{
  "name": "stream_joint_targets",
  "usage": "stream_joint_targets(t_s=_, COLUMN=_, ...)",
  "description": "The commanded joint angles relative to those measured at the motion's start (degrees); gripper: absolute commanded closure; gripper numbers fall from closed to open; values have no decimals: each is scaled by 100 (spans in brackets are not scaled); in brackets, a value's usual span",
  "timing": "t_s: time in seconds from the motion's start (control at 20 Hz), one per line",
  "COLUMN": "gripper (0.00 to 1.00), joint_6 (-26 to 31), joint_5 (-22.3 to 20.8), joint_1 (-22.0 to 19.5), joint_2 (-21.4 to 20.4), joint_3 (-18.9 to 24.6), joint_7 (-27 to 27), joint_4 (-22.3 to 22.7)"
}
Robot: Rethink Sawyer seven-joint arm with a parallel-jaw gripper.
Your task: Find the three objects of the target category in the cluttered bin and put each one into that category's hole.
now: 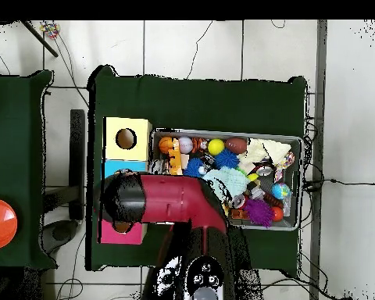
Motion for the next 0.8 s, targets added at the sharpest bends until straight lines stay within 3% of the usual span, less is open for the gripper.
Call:
stream_joint_targets(t_s=0.05, gripper=100, joint_6=-339, joint_5=465, joint_1=352, joint_2=329, joint_3=-317, joint_7=2139, joint_4=868)
stream_joint_targets(t_s=0.3, gripper=100, joint_6=266, joint_5=517, joint_1=824, joint_2=65, joint_3=-587, joint_7=2487, joint_4=677)
stream_joint_targets(t_s=0.45, gripper=100, joint_6=-42, joint_5=568, joint_1=1022, joint_2=301, joint_3=-611, joint_7=2727, joint_4=654)
stream_joint_targets(t_s=0.7, gripper=100, joint_6=-889, joint_5=500, joint_1=1076, joint_2=1054, joint_3=-683, joint_7=2909, joint_4=523)
stream_joint_targets(t_s=0.8, gripper=100, joint_6=-966, joint_5=533, joint_1=1092, joint_2=1127, joint_3=-698, joint_7=2911, joint_4=506)
